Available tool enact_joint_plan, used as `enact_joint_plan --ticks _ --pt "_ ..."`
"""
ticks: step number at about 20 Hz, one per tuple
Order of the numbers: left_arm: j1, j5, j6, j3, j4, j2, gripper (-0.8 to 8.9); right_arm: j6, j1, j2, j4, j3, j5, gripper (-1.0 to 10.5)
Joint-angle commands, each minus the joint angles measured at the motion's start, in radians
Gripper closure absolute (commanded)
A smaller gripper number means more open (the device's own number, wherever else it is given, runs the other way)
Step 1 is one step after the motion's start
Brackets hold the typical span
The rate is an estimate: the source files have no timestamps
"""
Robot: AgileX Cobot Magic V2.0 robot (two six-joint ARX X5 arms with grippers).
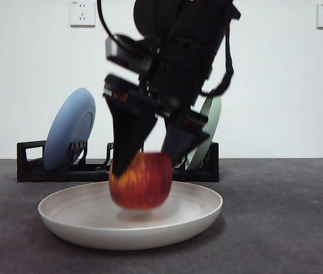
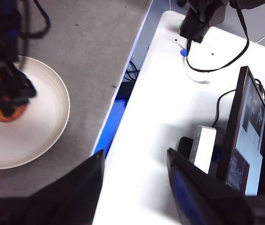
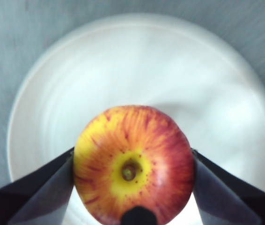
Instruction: Take the yellow plate from the plate rack,put the plate on the table,take the apple from the table,put the apple in the plate
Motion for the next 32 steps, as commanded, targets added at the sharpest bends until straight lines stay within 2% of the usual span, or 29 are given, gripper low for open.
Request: enact_joint_plan --ticks 1,4,9,10,13,14,20,24,32 --pt "0.002 0.0 0.006 -0.005 0.003 -0.002 5.9 0.02 0.016 0.006 0.062 -0.041 0.042 9.6" --pt "0.002 -0.003 0.006 -0.005 0.003 -0.002 5.9 0.022 0.027 0.006 0.099 -0.075 0.074 9.6" --pt "0.002 -0.003 0.005 -0.005 0.003 -0.002 5.9 0.038 0.039 0.006 0.118 -0.094 0.08 9.4" --pt "0.002 -0.003 0.005 -0.005 0.004 -0.002 5.9 0.039 0.04 0.006 0.121 -0.094 0.08 8.9" --pt "0.002 -0.003 0.005 -0.005 0.003 -0.002 5.9 0.054 0.045 0.005 0.121 -0.094 0.079 5.3" --pt "0.002 -0.003 0.005 -0.005 0.003 -0.002 5.9 0.063 0.045 0.005 0.121 -0.093 0.078 4.6" --pt "0.002 -0.003 0.005 -0.005 0.003 -0.002 5.9 0.064 0.045 -0.027 0.11 -0.089 0.068 4.4" --pt "0.002 -0.003 0.005 -0.005 0.002 -0.002 5.9 0.088 0.045 -0.127 0.057 -0.089 0.08 4.4" --pt "0.002 -0.003 0.006 -0.005 0.002 -0.002 5.9 0.126 0.045 -0.496 -0.285 -0.088 0.091 4.5"
